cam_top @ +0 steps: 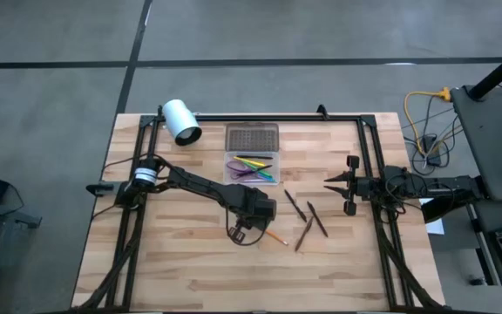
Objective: Pick & place school supplies into a supply box
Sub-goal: Put the orange pencil into the supply box
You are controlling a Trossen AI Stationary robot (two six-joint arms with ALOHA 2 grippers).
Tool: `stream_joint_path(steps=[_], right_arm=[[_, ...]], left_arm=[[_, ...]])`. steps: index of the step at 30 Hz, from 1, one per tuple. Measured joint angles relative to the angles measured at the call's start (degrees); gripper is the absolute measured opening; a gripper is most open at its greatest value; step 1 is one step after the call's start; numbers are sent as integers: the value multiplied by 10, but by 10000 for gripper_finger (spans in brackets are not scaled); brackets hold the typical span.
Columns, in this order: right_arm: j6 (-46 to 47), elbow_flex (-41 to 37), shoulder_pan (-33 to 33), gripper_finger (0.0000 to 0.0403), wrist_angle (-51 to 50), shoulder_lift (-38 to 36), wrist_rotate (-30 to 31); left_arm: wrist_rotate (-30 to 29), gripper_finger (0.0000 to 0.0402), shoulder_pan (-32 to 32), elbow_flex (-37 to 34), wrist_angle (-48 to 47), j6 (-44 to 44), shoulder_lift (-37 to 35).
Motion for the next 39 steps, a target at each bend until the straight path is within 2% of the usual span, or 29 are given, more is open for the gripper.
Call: stream_joint_path(steps=[11,17,39], right_arm=[[0,0,0,68,0,0,0],[0,0,0,68,0,0,0],[0,0,0,68,0,0,0]], left_arm=[[-8,0,-2,26,-11,0,0],[-51,1,-6,38,-17,0,0],[-64,1,-9,44,-38,-17,-8]])
